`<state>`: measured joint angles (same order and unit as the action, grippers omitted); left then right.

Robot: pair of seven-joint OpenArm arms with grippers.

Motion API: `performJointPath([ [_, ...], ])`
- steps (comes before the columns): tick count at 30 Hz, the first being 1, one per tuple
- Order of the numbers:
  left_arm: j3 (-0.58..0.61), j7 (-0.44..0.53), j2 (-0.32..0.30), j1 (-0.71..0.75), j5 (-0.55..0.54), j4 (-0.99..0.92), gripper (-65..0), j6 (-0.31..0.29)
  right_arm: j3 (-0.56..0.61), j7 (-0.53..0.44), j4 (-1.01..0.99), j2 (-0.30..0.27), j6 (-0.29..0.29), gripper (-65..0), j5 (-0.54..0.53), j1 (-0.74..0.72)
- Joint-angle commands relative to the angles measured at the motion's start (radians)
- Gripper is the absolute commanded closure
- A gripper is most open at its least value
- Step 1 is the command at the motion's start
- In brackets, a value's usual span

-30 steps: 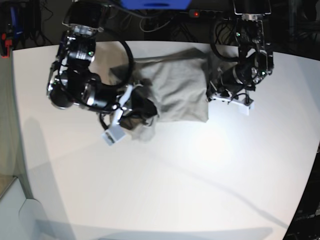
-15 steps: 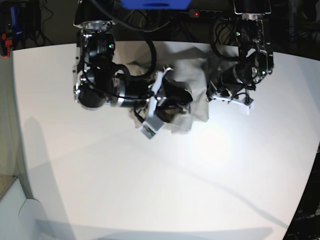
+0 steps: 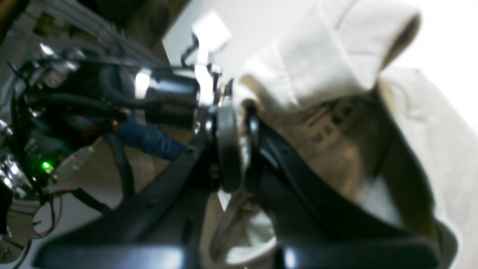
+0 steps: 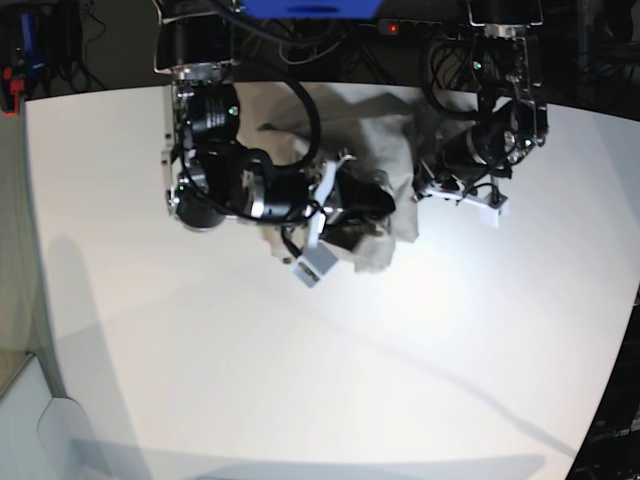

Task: Layout the t-shirt on the table in an organized manner, then fold the t-shirt properly
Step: 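Lift the strip end with the right gripper and fold it toward the left gripper, then press and tuck the folded bundle with both grippers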

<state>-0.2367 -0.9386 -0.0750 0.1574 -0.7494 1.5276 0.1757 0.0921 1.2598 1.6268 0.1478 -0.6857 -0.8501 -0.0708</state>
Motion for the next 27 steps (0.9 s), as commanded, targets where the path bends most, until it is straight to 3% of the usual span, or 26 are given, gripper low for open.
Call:
performJointPath([
  [1, -0.003, -0.027, -0.007, 0.009, 0.017, 0.003, -0.1, 0.020, 0.004, -0.021, 0.016, 0.009, -0.012, -3.1, -0.034, -0.016],
  [16, -0.157, -0.040, -0.004, 0.037, 0.017, 0.224, -0.1, 0.023, 0.021, -0.070, 0.014, 0.009, -0.012, -4.4, -0.036, -0.044],
  [19, -0.209, -0.040, -0.009, 0.061, 0.017, 0.225, -0.1, 0.021, 0.027, -0.064, 0.014, 0.009, -0.012, -10.3, -0.038, -0.050],
  [25, -0.313, -0.041, -0.010, 0.084, 0.017, 0.225, -0.1, 0.020, 0.027, -0.068, 0.014, 0.009, -0.012, -30.5, -0.041, -0.051],
  [27, -0.330, -0.041, -0.013, 0.086, 0.017, 0.225, -0.1, 0.018, 0.027, -0.068, 0.016, 0.009, -0.012, -34.4, -0.062, -0.051],
])
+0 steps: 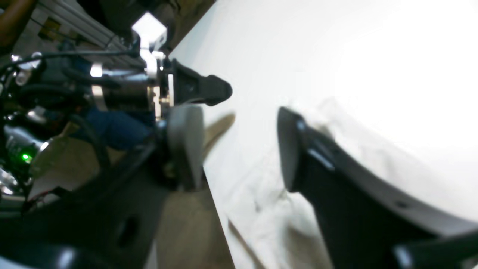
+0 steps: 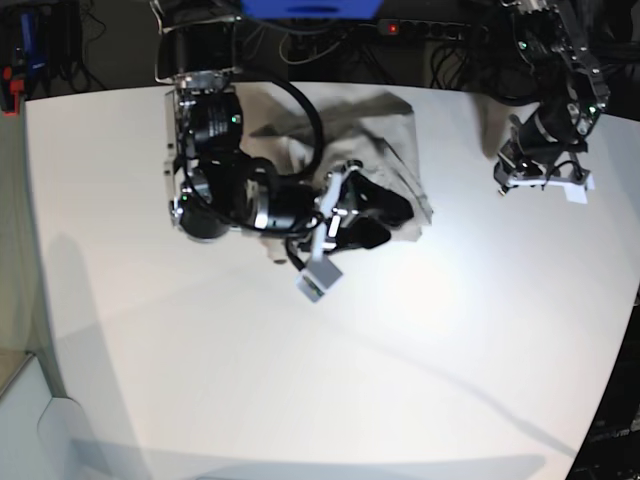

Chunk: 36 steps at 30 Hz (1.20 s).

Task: Layout the t-shirt on the table in an organized manner, then fold the t-shirt properly
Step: 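Press and tuck the folded bundle with both grippers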

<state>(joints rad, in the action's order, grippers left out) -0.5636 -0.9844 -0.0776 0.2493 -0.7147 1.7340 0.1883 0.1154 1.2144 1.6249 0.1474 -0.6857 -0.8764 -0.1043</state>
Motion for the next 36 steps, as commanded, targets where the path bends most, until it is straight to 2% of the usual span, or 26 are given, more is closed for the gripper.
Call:
performJointPath([
  [1, -0.006, 0.005, -0.021, -0.006, -0.018, 0.019, -0.1, 0.006, 0.004, -0.023, 0.018, 0.010, -0.012, -35.6, -0.059, -0.019],
  [4, -0.006, 0.005, -0.052, -0.006, -0.019, 0.017, -0.1, 0.006, -0.007, -0.025, 0.021, 0.010, -0.012, -35.8, -0.117, -0.021],
  [7, -0.011, 0.005, -0.075, -0.006, -0.019, 0.017, -0.1, 0.006, -0.062, -0.025, 0.019, 0.010, -0.012, -35.7, -0.126, -0.022],
  [12, -0.011, 0.005, -0.120, -0.009, -0.019, 0.008, -0.1, 0.006, -0.121, -0.020, 0.018, -0.064, -0.012, -35.6, -0.108, 0.025],
  [17, -0.005, 0.005, -0.147, -0.029, -0.019, 0.005, -0.1, 0.006, -0.124, -0.025, 0.016, -0.102, -0.012, -35.6, -0.105, 0.097],
  [19, 0.000, 0.003, -0.143, -0.052, -0.019, 0.005, -0.1, 0.006, -0.124, -0.025, 0.016, -0.105, -0.012, -35.6, -0.105, 0.117],
  [22, 0.076, -0.038, -0.133, -0.084, -0.019, 0.005, -0.1, 0.006, -0.124, -0.025, 0.016, -0.116, -0.012, -35.6, -0.105, 0.134],
  [25, 0.155, -0.061, -0.089, -0.120, -0.019, 0.008, -0.1, 0.006, -0.119, -0.025, 0.016, -0.131, -0.012, -35.6, -0.105, 0.134],
  [29, 0.162, -0.070, -0.032, -0.163, -0.007, 0.001, -0.1, 0.006, -0.116, -0.025, 0.015, -0.131, -0.012, -35.7, -0.103, 0.133],
  [31, 0.162, -0.067, -0.023, -0.179, -0.009, -0.045, -0.1, 0.006, -0.116, -0.026, -0.012, -0.131, -0.012, -35.8, -0.097, 0.130],
  [36, 0.155, -0.066, -0.027, -0.190, -0.016, -0.095, -0.1, 0.006, -0.078, -0.140, -0.165, -0.131, -0.012, -35.8, -0.034, 0.122],
])
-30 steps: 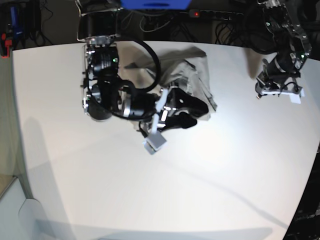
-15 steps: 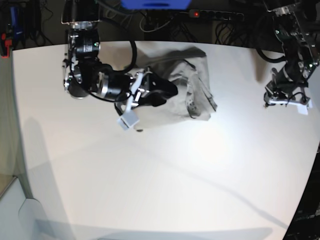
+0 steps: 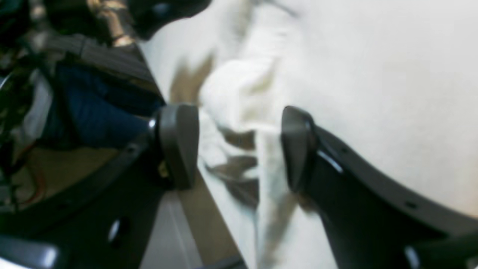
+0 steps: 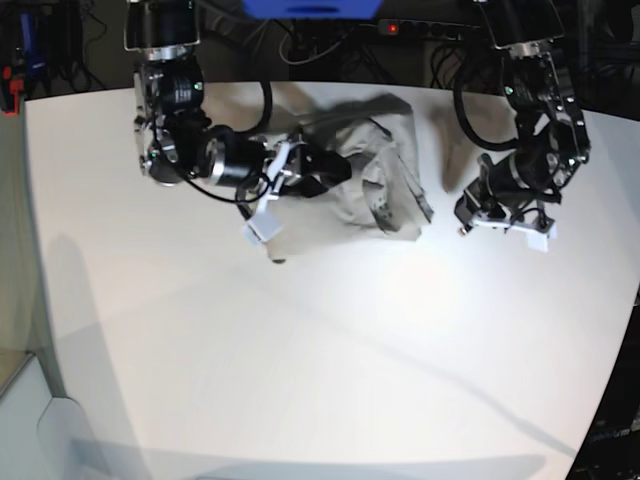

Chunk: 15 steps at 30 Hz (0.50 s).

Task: Layout the t-shirt on the table in an organized manner, then fold the t-shirt properly
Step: 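Press and tuck the folded bundle with both grippers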

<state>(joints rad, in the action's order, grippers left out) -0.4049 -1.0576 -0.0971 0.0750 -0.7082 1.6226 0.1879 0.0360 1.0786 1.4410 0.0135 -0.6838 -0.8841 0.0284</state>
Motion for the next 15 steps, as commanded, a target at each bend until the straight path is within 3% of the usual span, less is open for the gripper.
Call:
performJointPath([
  [1, -0.006, 0.009, -0.013, -0.014, -0.017, 0.017, -0.1, 0.006, 0.018, -0.025, -0.004, 0.003, -0.014, -35.8, -0.027, -0.011],
  [7, -0.007, 0.014, -0.059, -0.016, -0.024, 0.005, -0.1, 0.006, 0.175, -0.113, -0.058, 0.003, -0.014, -35.8, -0.017, -0.025],
  [15, -0.007, 0.009, -0.092, -0.016, -0.024, 0.015, -0.1, 0.006, 0.239, -0.145, -0.128, -0.014, -0.014, -35.8, -0.004, -0.064],
])
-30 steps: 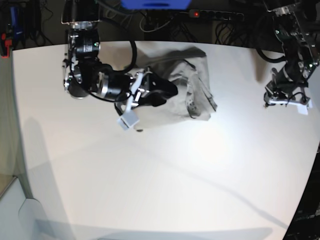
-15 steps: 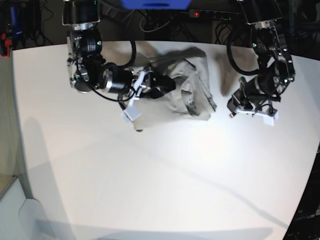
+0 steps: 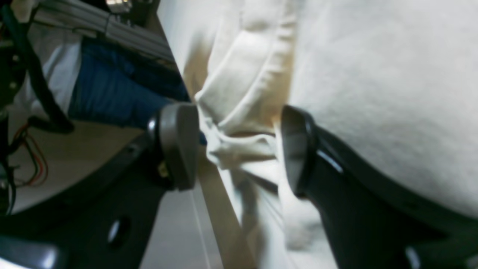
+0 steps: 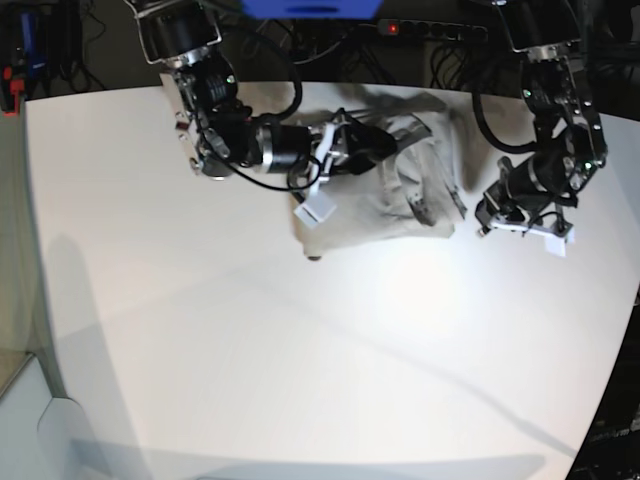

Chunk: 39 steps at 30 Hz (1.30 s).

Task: Layout the t-shirt on the table in an organized manner, then fold the t-shirt properly
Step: 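Press and tuck the folded bundle with both grippers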

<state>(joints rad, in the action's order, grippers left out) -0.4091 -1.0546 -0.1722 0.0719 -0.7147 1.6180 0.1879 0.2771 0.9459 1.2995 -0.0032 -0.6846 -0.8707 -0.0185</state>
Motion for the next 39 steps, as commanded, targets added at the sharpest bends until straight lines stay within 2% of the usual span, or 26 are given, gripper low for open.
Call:
performJointPath([
  [1, -0.003, 0.006, -0.019, -0.013, -0.018, 0.020, -0.1, 0.006, 0.009, -0.012, 0.013, -0.005, -0.014, -35.8, -0.017, -0.033],
  [4, -0.003, 0.003, -0.025, -0.013, -0.018, 0.020, -0.1, 0.006, 0.023, -0.005, 0.036, -0.028, -0.014, -35.6, -0.018, -0.054],
  [7, -0.004, 0.000, -0.025, -0.007, -0.019, 0.029, -0.1, 0.006, 0.012, -0.005, 0.162, -0.051, -0.014, -35.1, -0.018, -0.048],
  [11, -0.004, -0.002, -0.025, 0.026, -0.019, 0.044, -0.1, 0.006, 0.012, 0.000, 0.291, -0.077, -0.014, -30.8, -0.020, -0.044],
  [16, -0.004, 0.000, -0.014, 0.093, -0.021, 0.052, -0.5, 0.006, 0.011, 0.014, 0.294, -0.117, -0.014, -30.6, -0.020, -0.034],
  [18, -0.003, 0.000, -0.013, 0.113, -0.056, 0.054, -1.2, 0.006, 0.011, 0.020, 0.294, -0.133, -0.014, -30.6, -0.020, -0.031],
  [20, -0.003, 0.000, -0.020, 0.133, -0.139, 0.054, -5.6, 0.006, 0.011, 0.020, 0.294, -0.142, -0.014, -30.6, -0.020, -0.027],
  [23, -0.012, 0.010, -0.051, 0.173, -0.288, 0.063, -16.5, 0.006, 0.012, 0.020, 0.294, -0.145, -0.014, -30.6, -0.020, -0.016],
  [27, -0.030, 0.009, -0.071, 0.214, -0.400, 0.124, -25.4, 0.006, 0.012, 0.020, 0.294, -0.156, -0.014, -30.6, -0.020, -0.013],
  [31, -0.032, 0.004, -0.077, 0.269, -0.426, 0.225, -35.6, 0.006, 0.012, 0.022, 0.294, -0.159, -0.014, -30.6, -0.020, -0.011],
  [34, -0.030, 0.000, -0.071, 0.306, -0.428, 0.282, -49.5, 0.005, 0.012, 0.022, 0.294, -0.160, -0.014, -30.6, -0.020, -0.010],
  [36, -0.024, 0.003, -0.071, 0.319, -0.428, 0.288, -56.0, 0.005, 0.012, 0.022, 0.294, -0.169, -0.014, -30.6, -0.020, -0.010],
  [38, -0.023, 0.012, -0.059, 0.319, -0.421, 0.278, -58.3, -0.017, 0.012, 0.022, 0.292, -0.179, -0.014, -30.6, -0.020, -0.010],
  [39, -0.030, 0.012, -0.042, 0.316, -0.420, 0.259, -58.1, -0.052, 0.012, 0.022, 0.292, -0.180, -0.014, -30.6, -0.020, -0.010],
])
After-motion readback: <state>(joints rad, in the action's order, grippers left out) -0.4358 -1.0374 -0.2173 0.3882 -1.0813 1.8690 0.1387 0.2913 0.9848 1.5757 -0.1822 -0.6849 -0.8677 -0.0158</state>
